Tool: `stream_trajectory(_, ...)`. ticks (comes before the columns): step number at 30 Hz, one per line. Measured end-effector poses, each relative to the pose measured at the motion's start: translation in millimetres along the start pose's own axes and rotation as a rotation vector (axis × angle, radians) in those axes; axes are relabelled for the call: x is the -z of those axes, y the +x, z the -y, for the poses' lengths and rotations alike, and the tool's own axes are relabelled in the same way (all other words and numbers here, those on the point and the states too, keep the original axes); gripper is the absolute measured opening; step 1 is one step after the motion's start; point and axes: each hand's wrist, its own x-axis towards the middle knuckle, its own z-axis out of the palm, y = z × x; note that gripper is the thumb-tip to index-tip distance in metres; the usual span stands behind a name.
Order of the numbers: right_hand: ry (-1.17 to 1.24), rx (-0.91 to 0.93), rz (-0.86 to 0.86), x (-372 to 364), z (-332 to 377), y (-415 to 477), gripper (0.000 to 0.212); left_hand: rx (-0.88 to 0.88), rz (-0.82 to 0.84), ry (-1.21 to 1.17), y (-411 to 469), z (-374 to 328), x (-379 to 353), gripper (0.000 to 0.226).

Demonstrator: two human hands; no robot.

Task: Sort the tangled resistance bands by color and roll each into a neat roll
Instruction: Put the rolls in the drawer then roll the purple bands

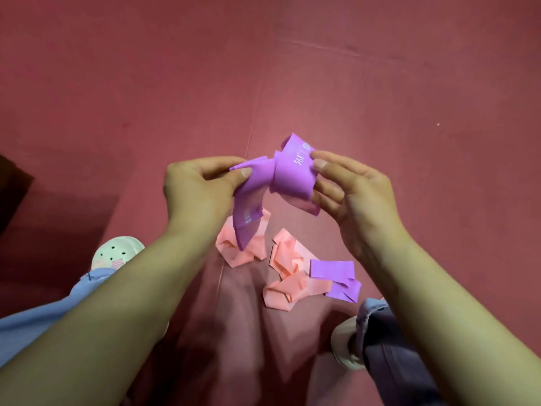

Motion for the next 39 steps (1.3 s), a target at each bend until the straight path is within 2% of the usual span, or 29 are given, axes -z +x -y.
stream_trajectory(4,0.011,0.007,0.03,12.0,4.8,-17.9,0.014,0.044,0.041,-0.067,-12.2,-0.9,-8.2,0.027)
stream_trajectory(9,0.056,-0.029,0.092,21.1,16.8,-10.7,0.014,0.214,0.082,-0.267,-13.8,-1.4,-32.7,0.018)
stream_trajectory(13,-0.028,0.031,0.053,27.3,28.1,-0.6,0.011,0.218,0.124,-0.309,-0.2,-13.5,-41.3,0.014)
stream_trajectory(18,-0.076,0.085,0.008,33.3,28.8,3.3,0.014,0.295,0.063,-0.379,7.9,-18.2,-36.3,0.006)
stream_trajectory(22,-0.052,0.14,0.048,38.3,27.6,4.6,0.016,0.376,0.074,-0.326,2.8,-13.9,-41.4,0.007)
stream_trajectory(27,-0.023,0.107,0.069,43.9,20.6,5.1,0.014,0.409,0.204,-0.239,-4.5,-11.3,-49.5,0.008)
stream_trajectory(32,-0.254,0.071,0.042,35.7,3.0,8.3,0.005,0.408,0.293,-0.271,-6.5,-15.2,-50.6,0.008)
stream_trajectory(39,-0.424,0.131,-0.037,33.8,-0.8,11.7,0.017,0.407,0.311,-0.264,-8.3,-14.4,-50.9,0.008)
